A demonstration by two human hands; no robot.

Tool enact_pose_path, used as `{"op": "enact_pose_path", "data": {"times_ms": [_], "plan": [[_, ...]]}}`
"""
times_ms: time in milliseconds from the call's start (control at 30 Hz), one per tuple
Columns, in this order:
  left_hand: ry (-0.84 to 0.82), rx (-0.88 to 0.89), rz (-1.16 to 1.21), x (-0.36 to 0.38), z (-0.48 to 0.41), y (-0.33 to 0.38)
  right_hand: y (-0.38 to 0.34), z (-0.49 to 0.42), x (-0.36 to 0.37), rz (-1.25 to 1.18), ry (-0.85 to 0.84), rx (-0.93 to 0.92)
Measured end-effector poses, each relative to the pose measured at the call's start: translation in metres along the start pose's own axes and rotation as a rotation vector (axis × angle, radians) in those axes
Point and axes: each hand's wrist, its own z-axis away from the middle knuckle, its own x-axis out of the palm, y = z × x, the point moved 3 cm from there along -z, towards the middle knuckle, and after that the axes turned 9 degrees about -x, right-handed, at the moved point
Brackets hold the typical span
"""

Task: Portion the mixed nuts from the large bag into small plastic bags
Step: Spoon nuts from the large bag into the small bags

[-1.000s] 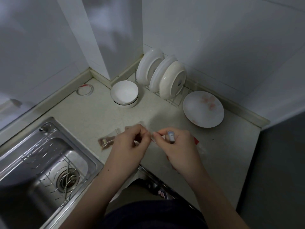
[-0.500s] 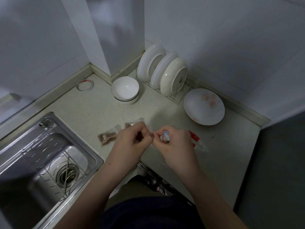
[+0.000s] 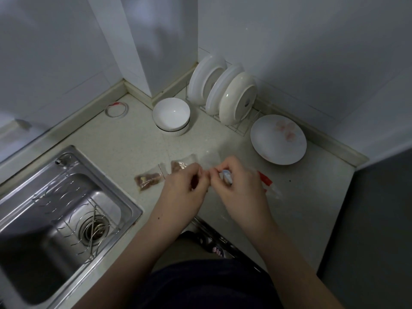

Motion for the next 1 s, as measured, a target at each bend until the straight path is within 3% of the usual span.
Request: {"op": "enact_pose_path", "data": {"times_ms": [200,400,567,767,867,1000], "plan": [[0.069,0.012,0.049,-0.006,0.001,-0.003,0.002,0.001,0.008,0.080,-0.154,-0.027],[0.173,0.081,-0.286,-0.013,-0.001,-0.002,0.013,0.003,-0.001,0.203,0.036,0.156],[0.168,0.217,-0.196,-0.011,0.003,0.002,0.015,0.000,-0.001,-0.031,0.062,0.168],[-0.044,0.393,-0.202,-0.008,0.000,-0.006,0.019,0.001,0.004,-0.289,-0.044,0.262],[-0.077,0.377,-0.283,-0.007,-0.003,-0.009,0.017,0.001,0.005,-0.326,-0.087,0.243],[0.004,0.339,-0.174,-0.011,-0.003,-0.010,0.020,-0.001,0.002,-0.324,-0.090,0.241]]}}
